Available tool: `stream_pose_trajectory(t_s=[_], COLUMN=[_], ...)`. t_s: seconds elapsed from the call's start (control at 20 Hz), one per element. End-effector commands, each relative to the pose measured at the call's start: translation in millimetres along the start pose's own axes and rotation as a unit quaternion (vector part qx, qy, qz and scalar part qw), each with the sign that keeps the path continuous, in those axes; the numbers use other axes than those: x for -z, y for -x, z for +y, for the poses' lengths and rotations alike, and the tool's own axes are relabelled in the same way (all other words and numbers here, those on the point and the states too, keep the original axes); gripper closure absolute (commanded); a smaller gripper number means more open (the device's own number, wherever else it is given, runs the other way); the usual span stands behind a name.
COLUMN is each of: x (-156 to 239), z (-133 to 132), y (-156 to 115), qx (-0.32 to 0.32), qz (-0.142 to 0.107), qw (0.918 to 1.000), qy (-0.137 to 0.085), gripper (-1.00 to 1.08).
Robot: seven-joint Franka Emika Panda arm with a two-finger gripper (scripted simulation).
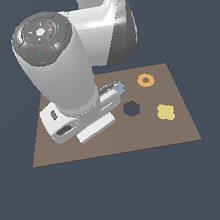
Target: Insert a designated object into the corresponding slot on a board.
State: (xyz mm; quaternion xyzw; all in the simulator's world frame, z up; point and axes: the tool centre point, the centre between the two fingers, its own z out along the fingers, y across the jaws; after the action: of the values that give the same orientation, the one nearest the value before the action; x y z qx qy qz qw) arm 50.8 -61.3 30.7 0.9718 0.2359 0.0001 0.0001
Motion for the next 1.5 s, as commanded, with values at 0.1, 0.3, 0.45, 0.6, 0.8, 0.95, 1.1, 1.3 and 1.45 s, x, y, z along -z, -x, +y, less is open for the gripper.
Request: stream_pose_trajectory(t_s=[0.1,0.3,0.45,0.6,0.8,0.95,1.1,1.3,1.45], x=[0,0,0,1,2,2,3,5,6], z=[0,-1,-3,-7,-15,-23,-33,-50,-66], y=[0,-2,-5,-9,-17,-23,-30,-38,-43], qx=[0.000,0.011,0.030,0.056,0.105,0.151,0.206,0.290,0.360], qz=[0.000,0.000,0.000,0.000,0.000,0.000,0.000,0.000,0.000], qw=[1.0000,0.9999,0.9996,0.9984,0.9945,0.9885,0.9786,0.9570,0.9331], qy=[0.000,0.000,0.000,0.000,0.000,0.000,0.001,0.001,0.001], gripper=[1.08,1.08,1.08,1.08,1.08,1.08,1.08,1.08,1.08])
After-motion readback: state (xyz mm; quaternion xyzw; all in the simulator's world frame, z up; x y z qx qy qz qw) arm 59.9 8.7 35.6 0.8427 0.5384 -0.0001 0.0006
